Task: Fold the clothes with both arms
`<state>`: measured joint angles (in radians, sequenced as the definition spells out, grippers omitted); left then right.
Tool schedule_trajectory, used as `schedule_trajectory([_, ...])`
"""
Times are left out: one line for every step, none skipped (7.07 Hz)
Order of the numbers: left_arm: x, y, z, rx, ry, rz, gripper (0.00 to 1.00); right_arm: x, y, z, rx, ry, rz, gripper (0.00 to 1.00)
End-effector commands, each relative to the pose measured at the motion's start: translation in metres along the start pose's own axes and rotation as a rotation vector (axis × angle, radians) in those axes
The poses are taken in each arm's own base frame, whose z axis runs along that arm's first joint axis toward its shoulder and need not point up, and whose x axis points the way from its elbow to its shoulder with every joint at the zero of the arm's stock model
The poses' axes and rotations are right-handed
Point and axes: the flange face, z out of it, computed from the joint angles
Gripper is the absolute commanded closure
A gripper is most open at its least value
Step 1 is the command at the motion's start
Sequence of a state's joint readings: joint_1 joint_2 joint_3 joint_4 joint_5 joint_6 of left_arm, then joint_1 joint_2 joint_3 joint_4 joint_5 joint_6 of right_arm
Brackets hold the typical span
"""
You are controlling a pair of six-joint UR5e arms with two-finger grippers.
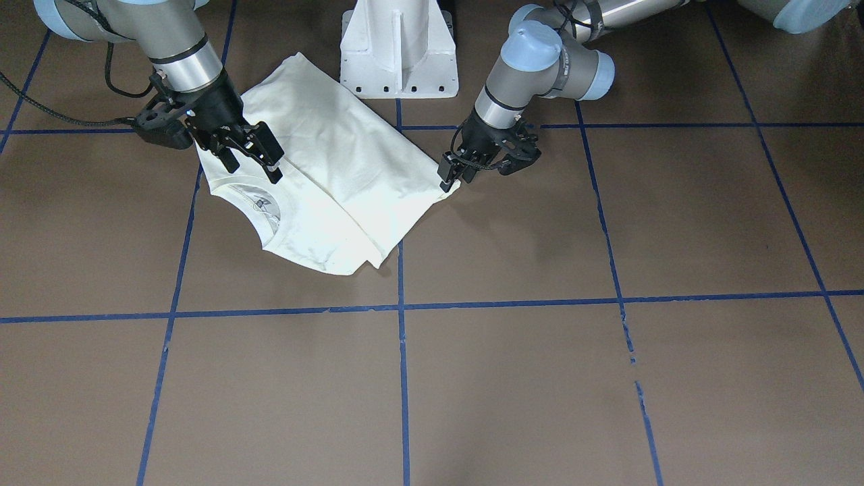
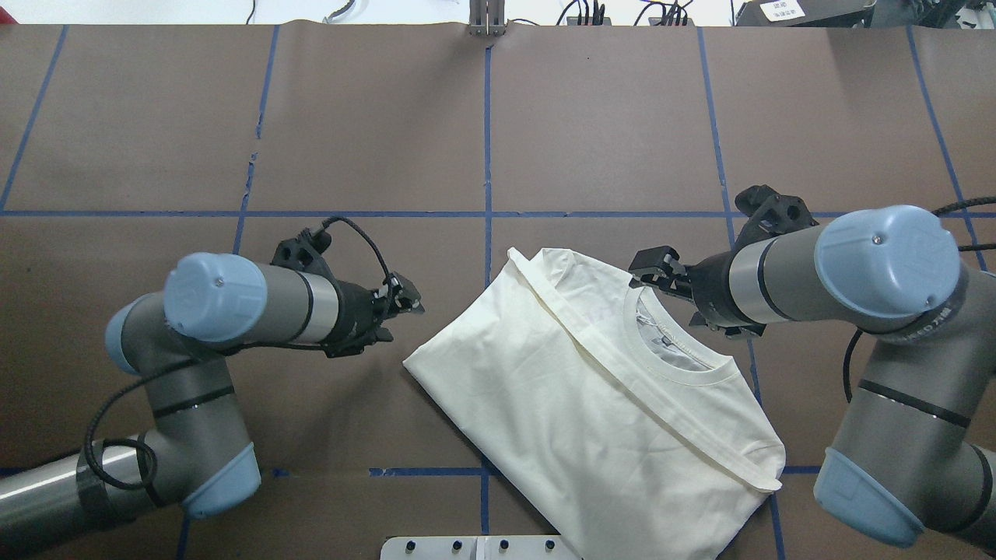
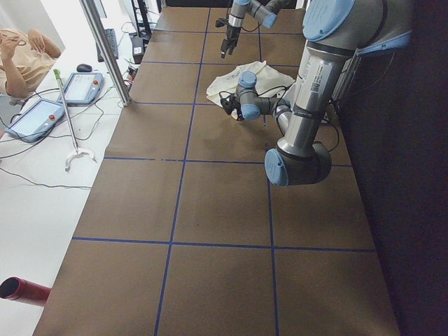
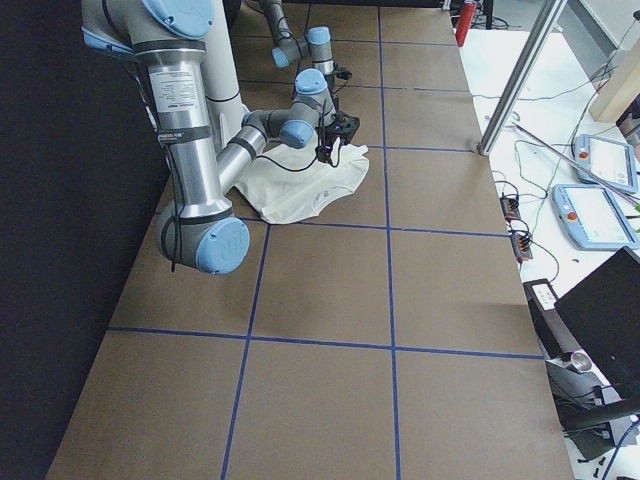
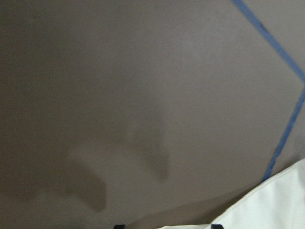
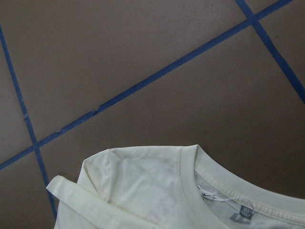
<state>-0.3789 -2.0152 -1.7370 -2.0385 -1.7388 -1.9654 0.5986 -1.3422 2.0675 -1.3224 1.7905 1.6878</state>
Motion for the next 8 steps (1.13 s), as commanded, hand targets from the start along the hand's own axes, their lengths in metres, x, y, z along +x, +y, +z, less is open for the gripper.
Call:
schedule_trajectory([0.001, 0.015, 0.002, -0.001, -0.03, 0.007, 0.43, -0.003, -0.002, 0.003, 0.004, 0.0, -0.006, 0.0])
schedule_trajectory([0.0, 0.016, 0.003, -0.002, -0.032, 0.008, 0.47, -0.003, -0.002, 0.003, 0.004, 0.0, -0.006, 0.0])
schedule_trajectory([-0.002, 0.015, 0.006, 0.007, -0.037, 0.007, 0.5, -0.002, -0.002, 0.004, 0.003, 0.005, -0.005, 0.0])
schedule_trajectory([-0.004, 0.014, 0.008, 0.01, -0.042, 0.006, 0.61, -0.001, -0.003, 0.004, 0.005, 0.006, -0.004, 0.0])
schedule_trajectory([-0.003, 0.01, 0.01, 0.048, -0.033, 0.009, 0.68, -0.001, -0.004, 0.002, 0.007, 0.007, -0.003, 0.0])
schedule_trajectory([-0.005, 0.008, 0.01, 0.062, -0.035, 0.01, 0.95, 0.0, -0.004, 0.003, 0.008, 0.012, -0.002, 0.0])
schedule_trajectory([-0.006, 0.008, 0.014, 0.081, -0.075, 0.014, 1.0, 0.003, -0.004, 0.006, 0.008, 0.019, -0.001, 0.0])
schedule_trajectory([-0.006, 0.003, 0.01, 0.09, -0.081, 0.014, 1.0, 0.003, -0.004, 0.005, 0.007, 0.018, -0.001, 0.0])
